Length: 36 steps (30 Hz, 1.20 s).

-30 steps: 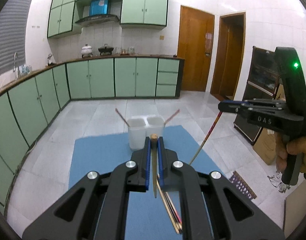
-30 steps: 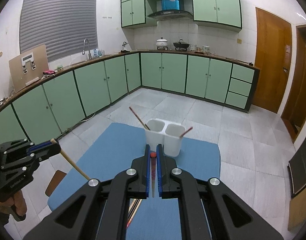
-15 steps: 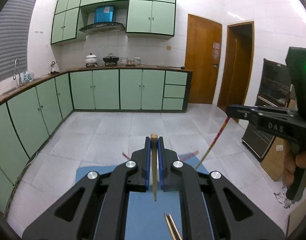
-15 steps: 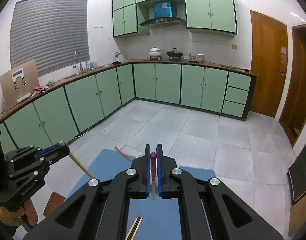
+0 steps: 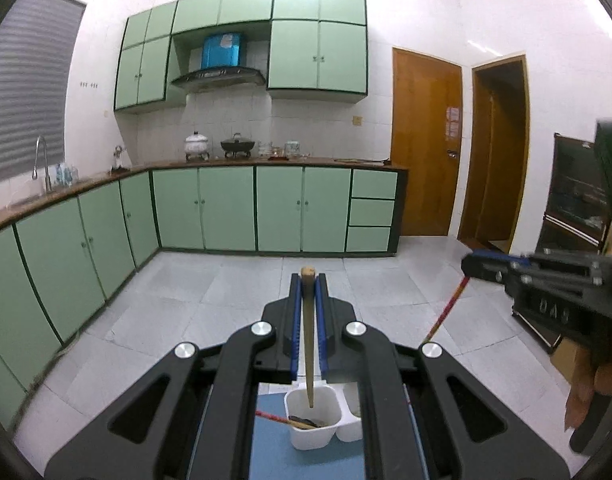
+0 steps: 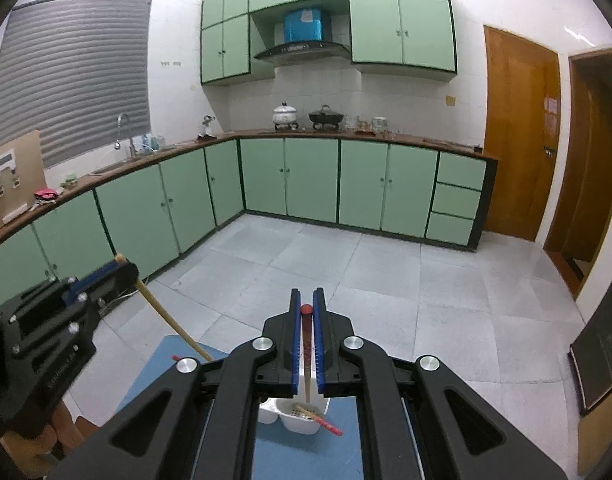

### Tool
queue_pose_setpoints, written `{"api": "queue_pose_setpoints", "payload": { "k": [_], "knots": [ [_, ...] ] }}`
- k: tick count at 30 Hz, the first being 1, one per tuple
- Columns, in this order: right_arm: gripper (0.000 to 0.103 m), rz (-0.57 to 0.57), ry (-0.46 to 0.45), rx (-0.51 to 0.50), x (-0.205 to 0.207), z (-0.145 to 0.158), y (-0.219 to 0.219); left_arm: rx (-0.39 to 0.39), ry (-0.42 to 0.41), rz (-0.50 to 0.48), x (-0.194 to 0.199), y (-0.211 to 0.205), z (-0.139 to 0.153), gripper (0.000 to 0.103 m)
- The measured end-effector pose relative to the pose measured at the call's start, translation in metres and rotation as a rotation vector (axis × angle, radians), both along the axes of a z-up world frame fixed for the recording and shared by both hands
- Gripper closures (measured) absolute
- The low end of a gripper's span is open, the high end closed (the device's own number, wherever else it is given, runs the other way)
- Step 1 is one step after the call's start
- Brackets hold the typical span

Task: Organize utensils
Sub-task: 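Insert both chopsticks into the holder and open both tools, then pull both tools back to the remaining chopsticks on the table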

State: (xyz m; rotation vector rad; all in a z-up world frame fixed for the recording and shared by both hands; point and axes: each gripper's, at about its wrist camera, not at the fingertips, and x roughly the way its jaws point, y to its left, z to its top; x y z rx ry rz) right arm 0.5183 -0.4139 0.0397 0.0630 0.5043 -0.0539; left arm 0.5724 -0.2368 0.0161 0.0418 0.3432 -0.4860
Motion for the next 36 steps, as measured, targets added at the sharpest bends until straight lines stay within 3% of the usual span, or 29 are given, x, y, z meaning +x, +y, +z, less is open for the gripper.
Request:
{"api": "queue_pose_setpoints", "payload": {
  "k": [5, 11, 16, 18, 23, 25, 28, 33, 36],
  "knots": [
    [0.097, 0.001, 0.054, 0.010, 0.020, -0.044, -0.010, 0.029, 0.060, 0.005, 0.026, -0.006, -0.039, 0.097],
    [0.095, 0.006, 0.092, 0.029, 0.019, -0.072, -0.013, 0.069, 0.126, -0.002, 0.034, 0.000, -0.073, 0.096],
    [0.093, 0.017, 0.067, 0.025, 0.000, -0.058, -0.013, 0.083, 0.098, -0.010, 0.018, 0.014, -0.061, 0.073],
    [0.093, 0.019, 0.046, 0.027, -0.013, -0.047, -0.013, 0.072, 0.083, -0.005, 0.007, 0.025, -0.047, 0.069],
    [0.087, 0.031, -0.006, 0.059, -0.055, -0.026, -0.013, 0.064, 0.045, 0.013, -0.031, 0.053, -0.023, 0.060],
    [0.086, 0.037, -0.022, 0.066, -0.077, -0.025, -0.011, 0.053, 0.042, 0.013, -0.053, 0.066, -0.022, 0.049],
    [0.081, 0.057, -0.041, 0.061, -0.118, -0.033, -0.002, 0.045, 0.055, -0.004, -0.092, 0.087, -0.033, 0.048],
    [0.078, 0.072, -0.023, 0.057, -0.192, -0.086, 0.018, 0.054, 0.088, -0.014, -0.156, 0.122, -0.081, 0.045],
    [0.078, 0.068, 0.024, 0.070, -0.238, -0.142, 0.036, 0.019, 0.139, 0.002, -0.199, 0.152, -0.125, 0.043]
  ]
}}
